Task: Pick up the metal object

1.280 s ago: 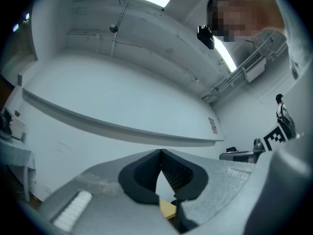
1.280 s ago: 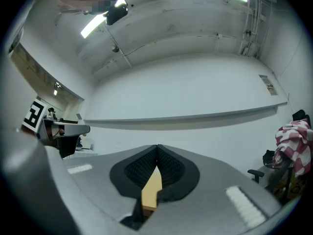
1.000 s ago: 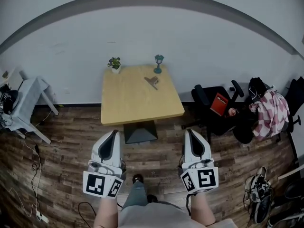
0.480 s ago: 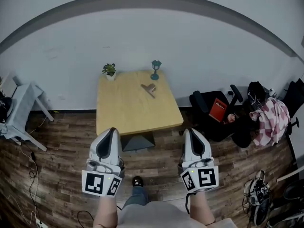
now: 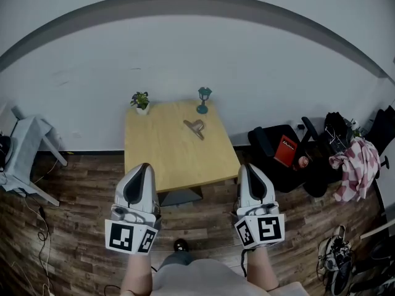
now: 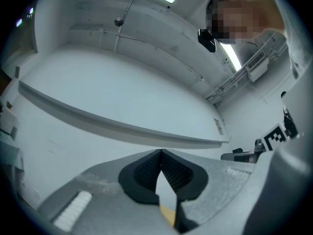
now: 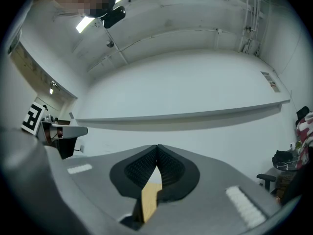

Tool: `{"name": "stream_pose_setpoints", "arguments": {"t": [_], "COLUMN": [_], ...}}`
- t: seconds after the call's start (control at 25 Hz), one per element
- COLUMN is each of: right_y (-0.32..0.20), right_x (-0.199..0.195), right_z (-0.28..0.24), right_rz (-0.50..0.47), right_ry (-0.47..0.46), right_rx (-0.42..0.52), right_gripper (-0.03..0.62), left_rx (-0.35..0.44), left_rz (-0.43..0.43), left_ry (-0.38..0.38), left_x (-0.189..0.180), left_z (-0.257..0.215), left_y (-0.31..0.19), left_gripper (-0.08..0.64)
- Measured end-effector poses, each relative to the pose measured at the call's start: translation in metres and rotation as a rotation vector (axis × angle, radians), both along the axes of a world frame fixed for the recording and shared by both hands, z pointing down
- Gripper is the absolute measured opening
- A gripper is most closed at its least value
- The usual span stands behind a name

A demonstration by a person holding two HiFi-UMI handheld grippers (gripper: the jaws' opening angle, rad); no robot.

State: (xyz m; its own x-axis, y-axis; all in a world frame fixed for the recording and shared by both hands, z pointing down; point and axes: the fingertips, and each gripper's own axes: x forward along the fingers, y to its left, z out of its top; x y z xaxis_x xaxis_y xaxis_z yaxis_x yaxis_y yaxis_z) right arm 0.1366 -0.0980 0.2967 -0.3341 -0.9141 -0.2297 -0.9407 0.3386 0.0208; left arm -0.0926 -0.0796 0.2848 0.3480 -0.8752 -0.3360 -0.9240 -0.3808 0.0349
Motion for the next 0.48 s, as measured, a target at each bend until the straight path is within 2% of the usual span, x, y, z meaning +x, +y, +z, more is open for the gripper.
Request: {"name": "stream_pose_setpoints", "arguments": {"t": [0.48], "right_y": [-0.067], "right_x": [-0.024], "right_z": [0.002], "right_rz": [0.027], "right_ry": [-0.008], "right_rx": [-0.002], "right_gripper": [0.002], "left_rx": [0.0], "left_rz": [0.036], "left_ry": [0.002], "left_x": [-0.023], "left_z": [0.001], "left_y": [-0.075], "left_gripper": [0.005]}}
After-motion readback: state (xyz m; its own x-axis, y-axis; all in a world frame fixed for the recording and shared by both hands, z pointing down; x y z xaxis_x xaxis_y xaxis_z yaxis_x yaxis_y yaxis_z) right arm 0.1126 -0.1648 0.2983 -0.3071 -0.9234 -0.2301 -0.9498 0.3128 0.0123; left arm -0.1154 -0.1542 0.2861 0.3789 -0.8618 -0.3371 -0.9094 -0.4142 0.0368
